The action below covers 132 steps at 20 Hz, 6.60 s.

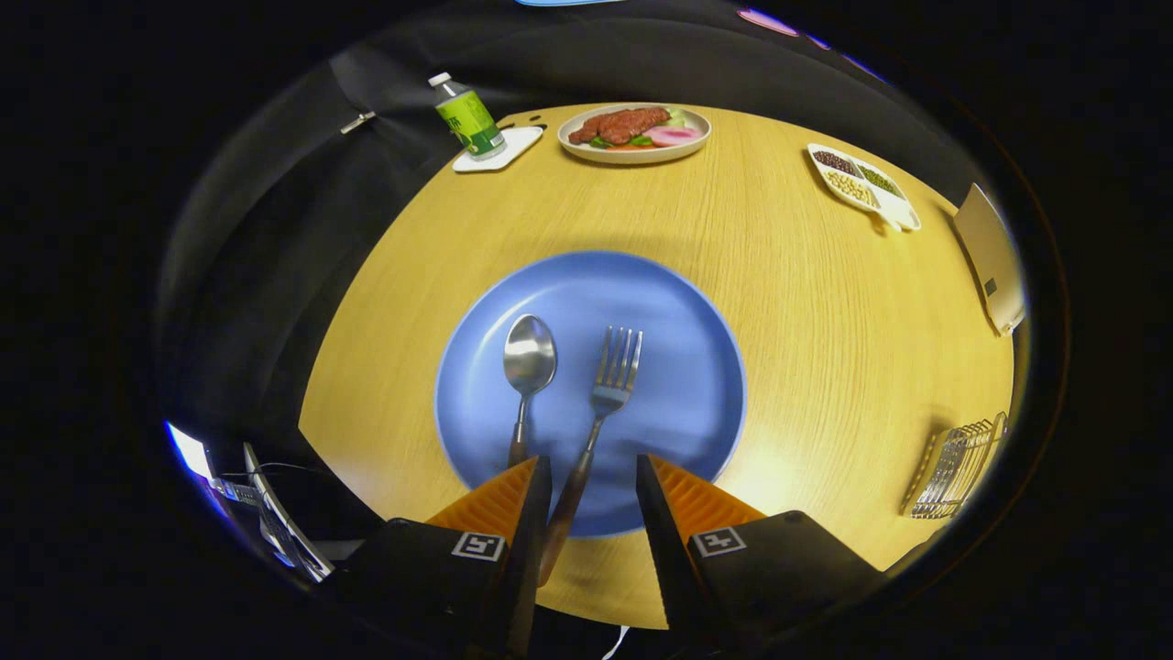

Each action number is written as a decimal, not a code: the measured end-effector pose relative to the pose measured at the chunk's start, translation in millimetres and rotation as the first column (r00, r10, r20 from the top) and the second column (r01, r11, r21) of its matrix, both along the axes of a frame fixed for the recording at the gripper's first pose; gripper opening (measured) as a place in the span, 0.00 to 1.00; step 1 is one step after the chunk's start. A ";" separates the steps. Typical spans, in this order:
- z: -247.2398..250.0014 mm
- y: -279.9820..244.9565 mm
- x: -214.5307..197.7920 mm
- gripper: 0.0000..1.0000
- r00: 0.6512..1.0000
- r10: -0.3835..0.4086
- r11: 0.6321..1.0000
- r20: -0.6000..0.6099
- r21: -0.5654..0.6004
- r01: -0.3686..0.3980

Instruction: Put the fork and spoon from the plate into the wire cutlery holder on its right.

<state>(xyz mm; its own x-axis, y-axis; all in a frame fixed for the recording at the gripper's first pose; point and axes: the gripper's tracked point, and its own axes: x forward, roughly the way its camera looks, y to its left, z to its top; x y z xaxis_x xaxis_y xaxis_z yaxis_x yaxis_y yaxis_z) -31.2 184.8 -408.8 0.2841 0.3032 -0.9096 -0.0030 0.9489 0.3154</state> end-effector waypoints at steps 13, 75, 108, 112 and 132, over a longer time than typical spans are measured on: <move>-0.4 -9.6 2.8 0.09 0.996 -0.074 0.996 -0.046 0.053 0.077; 132.3 -222.0 -35.1 0.37 0.972 0.121 0.989 -0.201 0.111 -0.101; -19.3 47.4 7.3 0.08 0.951 0.176 0.983 -0.255 0.100 -0.155; 4.2 30.2 20.9 0.08 0.970 0.111 0.981 -0.218 0.180 -0.072; 153.9 -245.5 -16.9 0.07 0.989 -0.129 0.963 -0.074 0.228 0.143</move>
<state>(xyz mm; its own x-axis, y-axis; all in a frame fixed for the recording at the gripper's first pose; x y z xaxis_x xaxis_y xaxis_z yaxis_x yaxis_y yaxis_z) -48.1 -60.7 -254.9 0.2857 0.4703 -0.8350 0.1458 0.8398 0.5229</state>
